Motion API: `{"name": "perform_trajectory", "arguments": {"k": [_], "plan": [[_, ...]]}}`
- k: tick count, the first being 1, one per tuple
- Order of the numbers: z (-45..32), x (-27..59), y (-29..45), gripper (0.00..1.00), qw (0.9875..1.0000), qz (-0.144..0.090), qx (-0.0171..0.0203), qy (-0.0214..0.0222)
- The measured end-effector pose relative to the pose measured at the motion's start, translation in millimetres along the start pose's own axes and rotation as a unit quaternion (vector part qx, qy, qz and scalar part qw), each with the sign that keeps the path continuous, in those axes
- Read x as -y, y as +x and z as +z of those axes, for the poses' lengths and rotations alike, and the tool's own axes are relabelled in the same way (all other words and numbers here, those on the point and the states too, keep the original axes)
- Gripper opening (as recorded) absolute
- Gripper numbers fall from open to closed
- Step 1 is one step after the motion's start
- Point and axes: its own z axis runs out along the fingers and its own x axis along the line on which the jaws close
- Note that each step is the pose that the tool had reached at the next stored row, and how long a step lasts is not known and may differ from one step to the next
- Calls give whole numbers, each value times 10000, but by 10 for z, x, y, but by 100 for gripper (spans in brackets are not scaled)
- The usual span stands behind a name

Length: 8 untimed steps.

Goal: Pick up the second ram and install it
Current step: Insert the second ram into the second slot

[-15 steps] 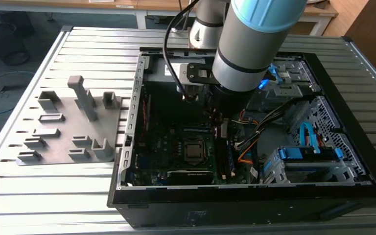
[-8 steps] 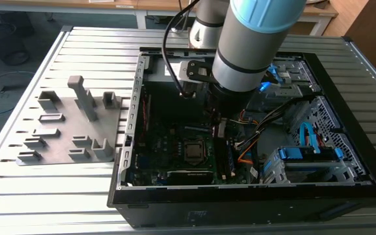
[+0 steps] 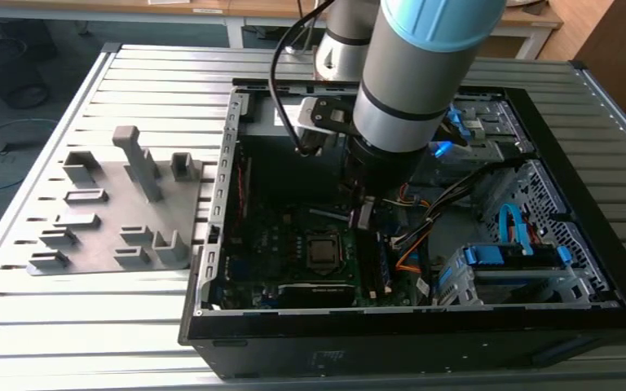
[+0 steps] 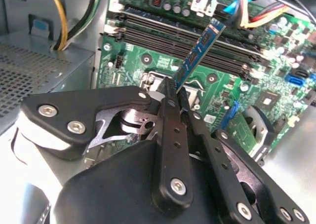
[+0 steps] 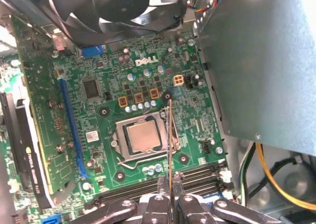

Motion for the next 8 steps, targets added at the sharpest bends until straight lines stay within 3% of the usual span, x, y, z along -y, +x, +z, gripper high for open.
{"name": "perform_trajectory", "arguments": {"k": [3,4,7,8], "plan": [[0,0,0,14,9999,82,-133,44],[0,0,0,14,9997,92,-196,62],[-1,0,0,14,9988,115,-445,137],[0,0,0,14,9988,116,-455,140]]}}
